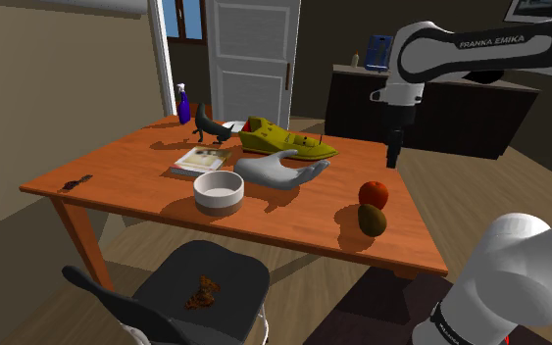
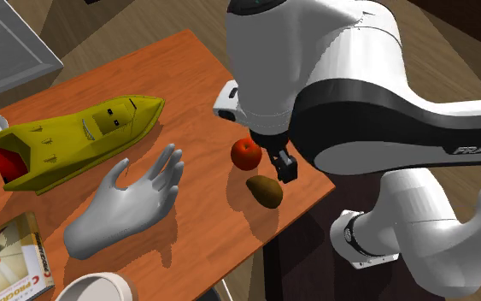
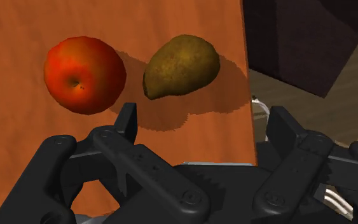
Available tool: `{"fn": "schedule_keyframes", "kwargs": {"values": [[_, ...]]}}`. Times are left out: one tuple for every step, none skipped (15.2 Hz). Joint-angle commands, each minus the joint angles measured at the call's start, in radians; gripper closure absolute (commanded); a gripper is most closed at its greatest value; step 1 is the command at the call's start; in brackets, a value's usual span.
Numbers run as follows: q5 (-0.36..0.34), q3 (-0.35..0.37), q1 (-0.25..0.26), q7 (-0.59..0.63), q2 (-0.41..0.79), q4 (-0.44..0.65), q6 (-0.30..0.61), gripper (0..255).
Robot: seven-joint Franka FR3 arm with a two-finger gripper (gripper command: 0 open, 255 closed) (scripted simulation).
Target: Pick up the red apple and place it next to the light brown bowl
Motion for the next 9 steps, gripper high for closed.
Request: {"fn": "schedule_keyframes", "kwargs": {"values": [[-0.019,-0.058,0.011,-0.102,0.064,0.019,0.040,0],[-0.024,-0.083,0.018,-0.148,0.098,0.031,0.059,0],[-0.026,-0.109,0.025,-0.194,0.133,0.045,0.077,0],[-0.027,-0.134,0.033,-0.241,0.170,0.059,0.096,0],[-0.024,-0.158,0.041,-0.289,0.209,0.076,0.114,0],[-0.019,-0.182,0.049,-0.337,0.249,0.093,0.132,0],[-0.012,-0.205,0.057,-0.386,0.291,0.113,0.150,0],[-0.001,-0.227,0.065,-0.437,0.335,0.133,0.167,0],[0.013,-0.247,0.072,-0.487,0.381,0.155,0.183,0]]}}
